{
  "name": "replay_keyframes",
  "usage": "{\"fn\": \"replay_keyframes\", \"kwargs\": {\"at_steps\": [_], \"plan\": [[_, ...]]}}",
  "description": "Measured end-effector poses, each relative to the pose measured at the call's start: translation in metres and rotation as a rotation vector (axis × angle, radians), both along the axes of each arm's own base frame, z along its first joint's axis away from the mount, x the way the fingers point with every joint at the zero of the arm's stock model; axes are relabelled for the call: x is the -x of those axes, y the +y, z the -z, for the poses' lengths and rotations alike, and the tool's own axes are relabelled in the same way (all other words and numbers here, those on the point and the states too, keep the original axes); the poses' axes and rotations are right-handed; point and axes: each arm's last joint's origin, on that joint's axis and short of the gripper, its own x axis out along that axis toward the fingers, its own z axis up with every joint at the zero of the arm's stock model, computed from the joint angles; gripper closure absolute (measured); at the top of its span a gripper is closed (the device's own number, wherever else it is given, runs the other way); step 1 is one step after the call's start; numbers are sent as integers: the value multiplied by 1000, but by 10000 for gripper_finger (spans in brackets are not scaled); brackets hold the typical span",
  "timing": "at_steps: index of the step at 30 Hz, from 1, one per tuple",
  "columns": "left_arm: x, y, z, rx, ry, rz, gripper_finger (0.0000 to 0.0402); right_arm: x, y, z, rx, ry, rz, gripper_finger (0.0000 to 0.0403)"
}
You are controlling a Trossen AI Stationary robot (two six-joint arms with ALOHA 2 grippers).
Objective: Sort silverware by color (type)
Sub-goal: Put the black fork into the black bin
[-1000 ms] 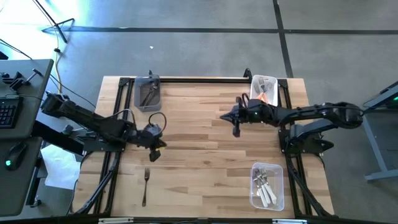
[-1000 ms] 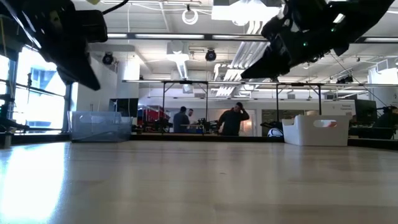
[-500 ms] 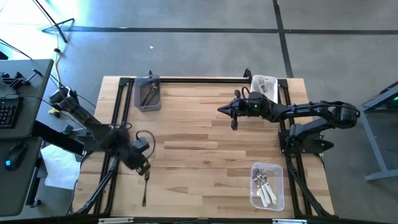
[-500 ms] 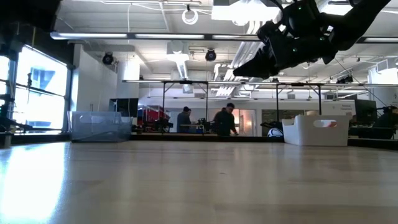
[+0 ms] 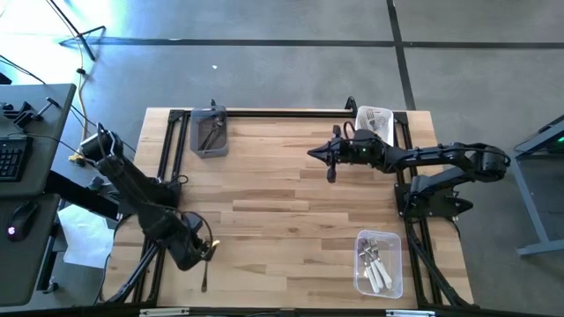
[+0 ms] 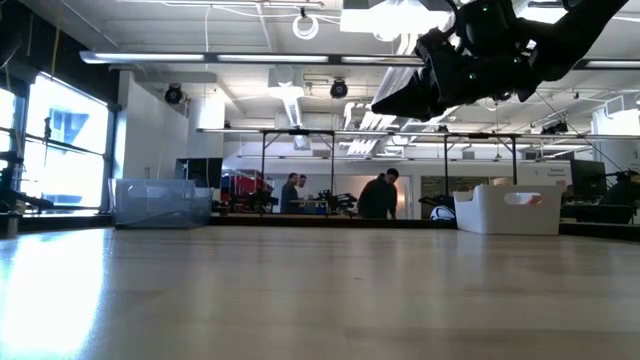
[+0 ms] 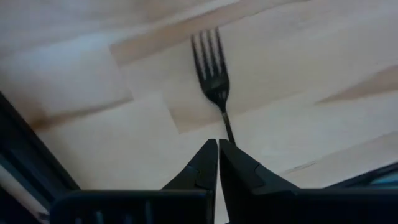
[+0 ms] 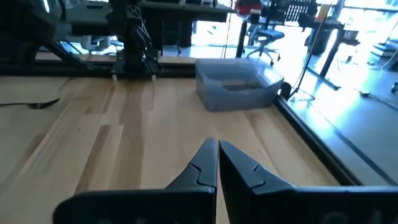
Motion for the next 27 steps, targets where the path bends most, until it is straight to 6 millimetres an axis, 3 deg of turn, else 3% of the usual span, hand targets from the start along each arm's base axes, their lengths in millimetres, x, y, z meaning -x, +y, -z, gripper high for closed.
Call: {"fn": "replay_keyframes", "kwargs": {"at_steps": [4,11,17,27], "plan": [[-5,-8,9,28,37,-61,367,0,-1,-3,38,-26,-3,403],[-22,-28,31,93,8,-84,276,-1,-1,-5,64,-45,-7,403],[-24,-30,43,60,55,-72,210,-1,-1,-5,61,-45,-6,403],[-24,-31,44,52,41,-80,188,-1,-1,-5,19,-52,-1,403]]}}
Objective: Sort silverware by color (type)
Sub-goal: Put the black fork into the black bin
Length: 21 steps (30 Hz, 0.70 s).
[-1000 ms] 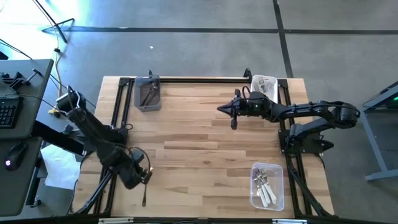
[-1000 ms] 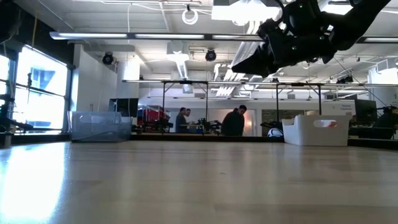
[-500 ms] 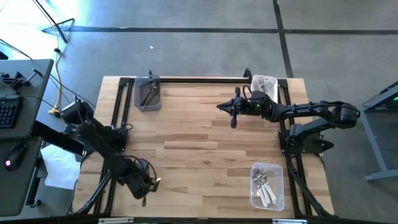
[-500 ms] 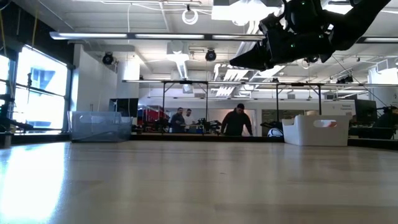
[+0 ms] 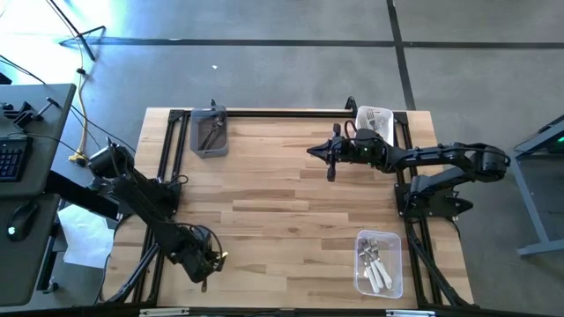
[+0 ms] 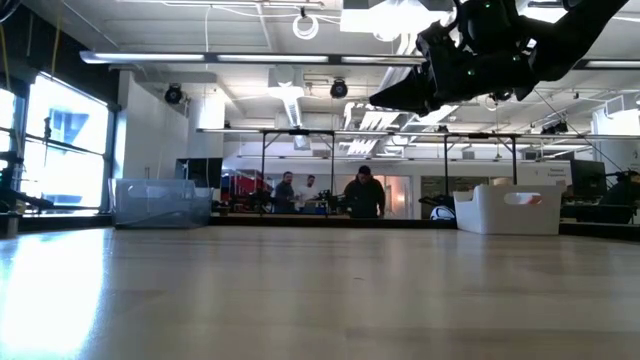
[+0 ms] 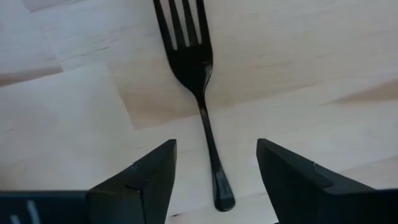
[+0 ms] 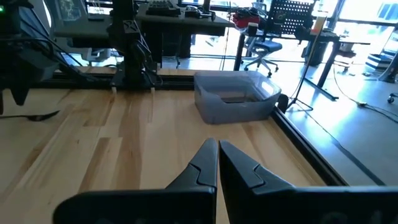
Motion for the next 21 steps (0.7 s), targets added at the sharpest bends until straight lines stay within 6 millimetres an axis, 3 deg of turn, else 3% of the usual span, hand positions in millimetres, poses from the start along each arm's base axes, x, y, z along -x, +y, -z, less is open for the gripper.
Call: {"fn": "replay_keyframes", "kwargs": {"at_steps": [10,21], "plan": [[1,-1,0,-2,0,-12,188,0,0,1,-22,5,2,403],[-4,-6,15,-22,5,18,188,0,0,-1,-34,-17,-3,403]]}}
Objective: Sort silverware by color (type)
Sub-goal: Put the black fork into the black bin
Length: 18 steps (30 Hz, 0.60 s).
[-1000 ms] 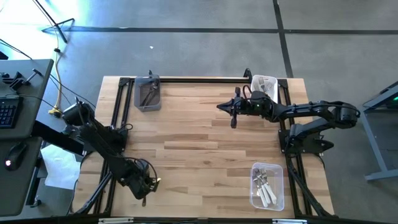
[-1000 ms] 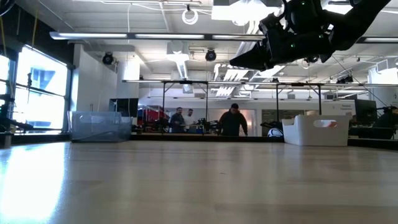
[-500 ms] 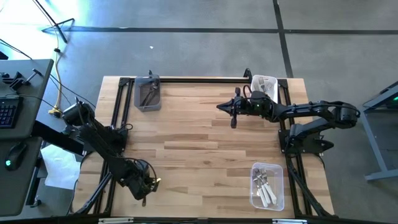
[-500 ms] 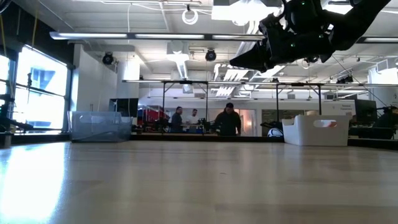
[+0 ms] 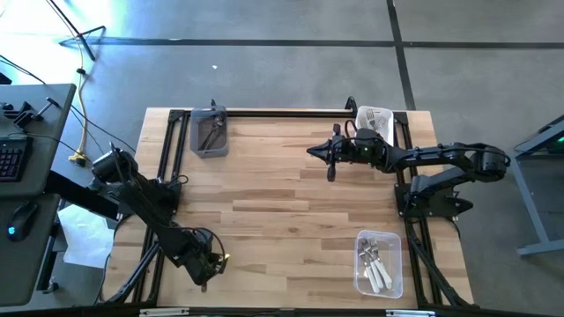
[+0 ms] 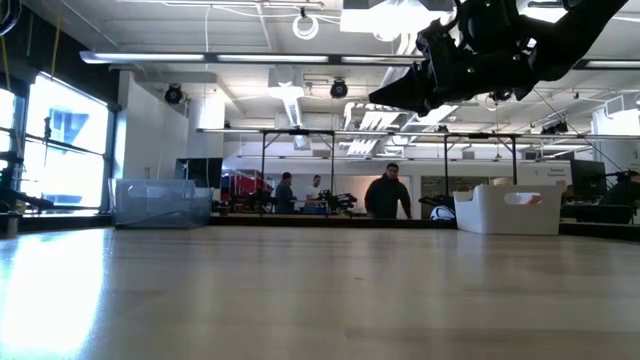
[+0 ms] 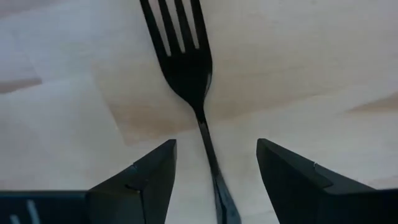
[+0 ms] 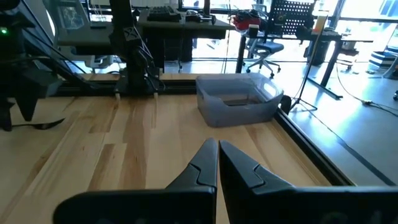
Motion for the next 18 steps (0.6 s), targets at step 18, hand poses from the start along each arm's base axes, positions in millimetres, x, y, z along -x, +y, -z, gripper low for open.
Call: {"fn": "replay_keyframes", "kwargs": {"at_steps": [18], "plan": [[4,8,0,-75,30,126,246,0,0,0,-13,-3,2,403]]}}
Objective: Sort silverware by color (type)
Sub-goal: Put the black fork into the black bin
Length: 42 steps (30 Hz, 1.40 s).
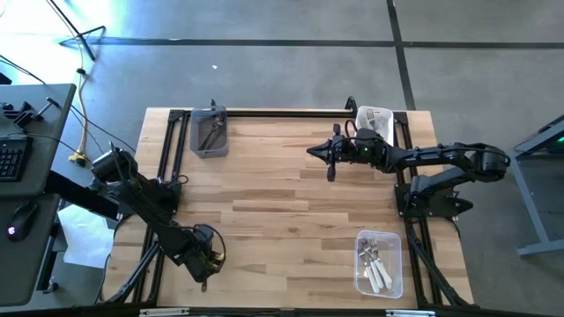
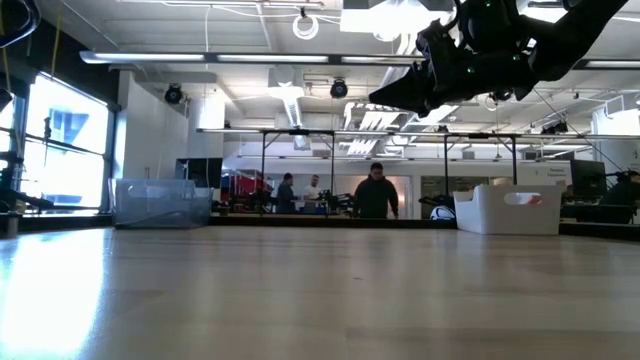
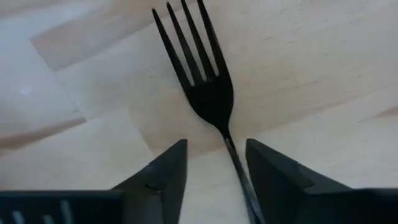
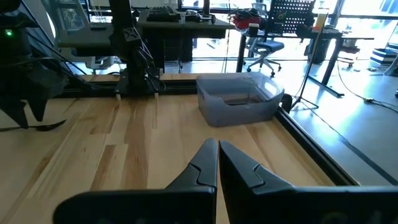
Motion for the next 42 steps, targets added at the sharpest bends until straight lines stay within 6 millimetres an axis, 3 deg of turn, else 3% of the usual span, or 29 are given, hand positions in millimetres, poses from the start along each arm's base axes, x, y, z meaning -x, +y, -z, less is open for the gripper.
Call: {"fn": "replay_keyframes", "kwargs": {"at_steps": [6,20,31,42], "plan": [[1,1,0,-19,8,51,307,0,0,0,-1,0,0,403],[10,9,-6,-37,92,195,399,0,0,0,-1,-1,1,403],[14,16,-24,-36,34,239,398,0,0,0,-2,2,0,403],[10,11,-7,-73,57,434,294,0,0,0,-3,4,1,403]]}}
